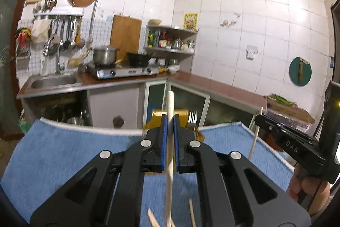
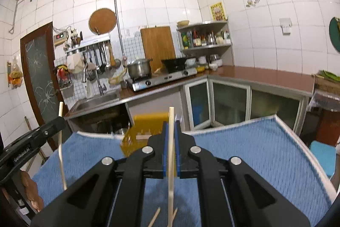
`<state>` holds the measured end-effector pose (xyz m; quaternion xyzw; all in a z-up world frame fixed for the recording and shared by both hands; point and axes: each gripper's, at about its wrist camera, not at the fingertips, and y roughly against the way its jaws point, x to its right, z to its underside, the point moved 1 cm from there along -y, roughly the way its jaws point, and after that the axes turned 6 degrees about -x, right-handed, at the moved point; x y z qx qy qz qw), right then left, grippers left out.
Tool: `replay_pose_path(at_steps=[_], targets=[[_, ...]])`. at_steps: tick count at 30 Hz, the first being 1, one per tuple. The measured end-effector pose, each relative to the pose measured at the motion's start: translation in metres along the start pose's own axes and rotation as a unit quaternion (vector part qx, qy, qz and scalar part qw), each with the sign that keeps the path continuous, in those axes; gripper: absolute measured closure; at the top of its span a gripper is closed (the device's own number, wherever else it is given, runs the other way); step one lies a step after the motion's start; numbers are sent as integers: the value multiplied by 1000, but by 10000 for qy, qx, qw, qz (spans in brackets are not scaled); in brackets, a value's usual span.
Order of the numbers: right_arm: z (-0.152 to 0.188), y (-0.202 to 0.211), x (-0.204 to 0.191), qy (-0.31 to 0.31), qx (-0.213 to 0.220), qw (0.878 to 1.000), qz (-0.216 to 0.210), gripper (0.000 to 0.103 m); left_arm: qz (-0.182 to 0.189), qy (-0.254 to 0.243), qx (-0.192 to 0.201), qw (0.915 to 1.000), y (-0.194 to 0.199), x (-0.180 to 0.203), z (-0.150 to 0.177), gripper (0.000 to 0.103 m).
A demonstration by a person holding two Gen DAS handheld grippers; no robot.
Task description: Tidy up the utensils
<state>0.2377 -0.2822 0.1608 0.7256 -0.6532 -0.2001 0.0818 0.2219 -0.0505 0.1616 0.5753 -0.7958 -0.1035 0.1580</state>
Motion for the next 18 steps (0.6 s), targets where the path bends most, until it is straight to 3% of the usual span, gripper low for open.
replay_pose_path(at_steps=[10, 13, 18], targets=[[-64, -40, 3, -4, 715, 9974, 32, 97, 47, 194, 774, 9968, -50, -6, -50, 99], [-76, -48, 1, -64, 923, 9957, 11, 97, -77, 362, 1184, 9923, -59, -13, -64, 99], [-93, -57, -6, 15, 1244, 9922, 23, 97, -405, 459, 1540, 9862, -83, -17, -85, 99]])
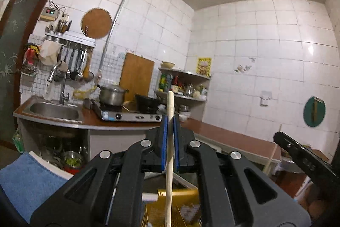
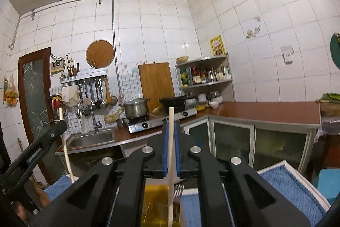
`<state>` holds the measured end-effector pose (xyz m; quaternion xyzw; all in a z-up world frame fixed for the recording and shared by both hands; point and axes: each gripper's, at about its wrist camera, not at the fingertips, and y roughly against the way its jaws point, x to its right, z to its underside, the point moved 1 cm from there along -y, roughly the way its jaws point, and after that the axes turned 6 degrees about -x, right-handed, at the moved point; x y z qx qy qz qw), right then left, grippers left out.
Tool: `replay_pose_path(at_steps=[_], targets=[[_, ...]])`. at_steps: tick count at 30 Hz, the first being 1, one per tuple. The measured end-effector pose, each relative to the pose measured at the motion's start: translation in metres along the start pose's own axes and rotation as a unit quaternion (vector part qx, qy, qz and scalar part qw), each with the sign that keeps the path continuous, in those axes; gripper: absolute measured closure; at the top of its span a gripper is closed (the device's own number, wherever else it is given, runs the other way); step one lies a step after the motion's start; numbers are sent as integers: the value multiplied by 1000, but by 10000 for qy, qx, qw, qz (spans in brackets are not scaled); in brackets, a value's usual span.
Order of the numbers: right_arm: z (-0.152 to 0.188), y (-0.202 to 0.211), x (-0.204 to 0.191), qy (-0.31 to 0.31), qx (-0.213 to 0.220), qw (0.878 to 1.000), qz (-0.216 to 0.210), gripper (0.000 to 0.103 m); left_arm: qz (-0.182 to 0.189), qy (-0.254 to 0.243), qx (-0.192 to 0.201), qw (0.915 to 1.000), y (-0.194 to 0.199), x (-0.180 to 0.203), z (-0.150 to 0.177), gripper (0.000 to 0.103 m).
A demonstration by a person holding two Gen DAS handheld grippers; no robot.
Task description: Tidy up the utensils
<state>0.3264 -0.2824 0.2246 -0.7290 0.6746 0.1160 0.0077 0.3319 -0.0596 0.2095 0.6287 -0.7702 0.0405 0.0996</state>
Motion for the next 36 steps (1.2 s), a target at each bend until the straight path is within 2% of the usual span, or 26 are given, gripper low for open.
replay_pose_path(at_steps=[4, 7, 13, 20, 27, 32, 36], targets=[[-5, -12, -8, 179, 175, 9997, 35, 97, -135, 73, 89, 9998, -30, 0, -1, 99], [1, -25, -12, 304, 195, 9993, 84, 97, -398, -104, 237, 9989, -45, 5, 8, 99], [26, -49, -4, 330, 50, 9994, 60, 97, -612, -343, 89, 9975, -75, 5, 37, 99], [55, -70, 7, 261, -367, 9990, 8, 97, -599, -579, -285, 9961, -82, 0, 71, 99], [87, -80, 10, 263, -825, 9962, -98, 97, -820, -814, -752, 9904, -84, -8, 93, 99], [110, -84, 10, 317, -1180, 9924, -152, 97, -887, -842, -1131, 9860, -80, -16, 101, 96], [116, -83, 8, 329, -1476, 9882, -250, 95, -933, -873, -1363, 9824, -64, -21, 99, 94]])
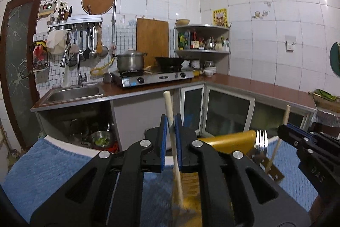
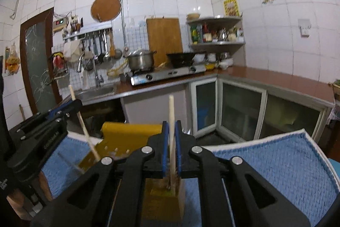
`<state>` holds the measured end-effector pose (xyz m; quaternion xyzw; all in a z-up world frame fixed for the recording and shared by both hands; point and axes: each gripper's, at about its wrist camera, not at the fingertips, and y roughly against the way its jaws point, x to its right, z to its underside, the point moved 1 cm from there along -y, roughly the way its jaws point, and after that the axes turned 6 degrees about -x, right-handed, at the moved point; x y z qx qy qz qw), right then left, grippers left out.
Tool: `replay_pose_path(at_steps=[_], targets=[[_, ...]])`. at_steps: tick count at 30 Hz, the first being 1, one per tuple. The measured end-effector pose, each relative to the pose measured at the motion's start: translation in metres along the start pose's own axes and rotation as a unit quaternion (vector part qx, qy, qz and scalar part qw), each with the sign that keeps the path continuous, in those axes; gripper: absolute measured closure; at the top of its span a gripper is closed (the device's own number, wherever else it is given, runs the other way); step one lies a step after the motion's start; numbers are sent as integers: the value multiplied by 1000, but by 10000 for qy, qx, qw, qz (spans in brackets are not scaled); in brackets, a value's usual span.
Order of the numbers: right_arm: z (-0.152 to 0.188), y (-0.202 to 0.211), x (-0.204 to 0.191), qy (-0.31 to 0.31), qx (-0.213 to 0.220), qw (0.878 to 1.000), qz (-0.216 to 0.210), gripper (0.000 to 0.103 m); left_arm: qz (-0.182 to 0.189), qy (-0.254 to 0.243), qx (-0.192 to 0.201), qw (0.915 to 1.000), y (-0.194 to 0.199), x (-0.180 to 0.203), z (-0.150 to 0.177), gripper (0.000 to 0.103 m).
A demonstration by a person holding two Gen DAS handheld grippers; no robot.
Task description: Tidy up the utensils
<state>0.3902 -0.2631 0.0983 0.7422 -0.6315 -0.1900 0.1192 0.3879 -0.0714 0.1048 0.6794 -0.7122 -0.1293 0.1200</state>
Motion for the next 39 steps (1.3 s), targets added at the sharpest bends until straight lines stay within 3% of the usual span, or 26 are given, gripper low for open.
replay_pose_path(at_steps=[1, 3, 4, 5, 8, 14, 23, 39], targets=[[0, 4, -1, 5, -65, 10000, 5, 93, -17, -9, -42, 10000, 6, -3, 0, 87], [-1, 12, -4, 4, -123, 9999, -15, 63, -34, 5, -73, 10000, 21, -8, -1, 67], [-2, 17, -5, -12, -117, 9999, -23, 49, -66, 22, -62, 10000, 28, -10, -2, 53], [-2, 25, -6, -4, -72, 10000, -6, 49, -116, 39, -37, 9999, 39, -16, -2, 43], [-3, 45, -8, 38, -68, 10000, 51, 49, -197, -14, -60, 9998, 62, -25, -2, 29], [11, 77, -13, 40, -282, 9994, 180, 48, -308, -15, -219, 9993, 107, -46, 9, 9], [63, 109, -21, -20, -735, 9968, 308, 48, -351, 207, -836, 9957, 138, -63, 59, 6], [164, 90, -19, -356, -1585, 9847, 626, 48, -326, 262, -2024, 9784, 116, -58, 148, 5]])
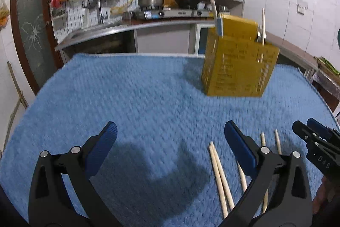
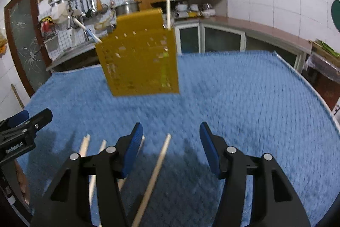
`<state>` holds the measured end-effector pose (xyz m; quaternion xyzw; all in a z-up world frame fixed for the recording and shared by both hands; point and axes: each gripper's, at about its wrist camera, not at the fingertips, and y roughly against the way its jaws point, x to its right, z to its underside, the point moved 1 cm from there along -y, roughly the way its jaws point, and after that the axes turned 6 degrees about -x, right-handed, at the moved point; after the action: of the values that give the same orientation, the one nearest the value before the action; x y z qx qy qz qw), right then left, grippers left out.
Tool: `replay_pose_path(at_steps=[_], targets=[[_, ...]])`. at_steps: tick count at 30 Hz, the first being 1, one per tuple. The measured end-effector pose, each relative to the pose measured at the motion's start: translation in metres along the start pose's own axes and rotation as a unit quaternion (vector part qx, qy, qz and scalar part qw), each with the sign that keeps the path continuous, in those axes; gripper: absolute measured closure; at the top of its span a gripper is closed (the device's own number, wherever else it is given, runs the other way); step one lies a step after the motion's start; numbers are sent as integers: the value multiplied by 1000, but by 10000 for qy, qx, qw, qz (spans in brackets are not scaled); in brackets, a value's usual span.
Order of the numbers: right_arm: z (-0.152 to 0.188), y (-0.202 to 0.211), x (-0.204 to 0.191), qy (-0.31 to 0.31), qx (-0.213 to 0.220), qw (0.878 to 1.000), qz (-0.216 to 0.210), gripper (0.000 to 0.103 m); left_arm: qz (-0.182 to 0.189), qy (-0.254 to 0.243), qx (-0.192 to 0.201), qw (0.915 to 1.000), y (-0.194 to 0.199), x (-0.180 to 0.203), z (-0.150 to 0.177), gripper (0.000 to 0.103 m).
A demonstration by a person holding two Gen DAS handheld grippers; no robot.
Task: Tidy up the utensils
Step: 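Lower the right gripper onto a chopstick while the left gripper grasps another chopstick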
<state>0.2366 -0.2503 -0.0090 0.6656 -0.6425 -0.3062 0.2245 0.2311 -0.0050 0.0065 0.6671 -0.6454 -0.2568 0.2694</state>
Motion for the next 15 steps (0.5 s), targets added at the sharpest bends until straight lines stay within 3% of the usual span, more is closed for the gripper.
replay_pose_path(at_steps=[7, 12, 15], targets=[[8, -25, 8, -100, -503, 9986, 131, 48, 102, 224, -418, 9988, -19, 0, 14, 6], [8, -31, 2, 46, -632, 9979, 156, 48, -33, -60, -543, 9985, -25, 6, 22, 6], [10, -34, -1, 86, -771, 9968, 190, 48, -20, -158, -672, 9976, -26, 9, 25, 17]])
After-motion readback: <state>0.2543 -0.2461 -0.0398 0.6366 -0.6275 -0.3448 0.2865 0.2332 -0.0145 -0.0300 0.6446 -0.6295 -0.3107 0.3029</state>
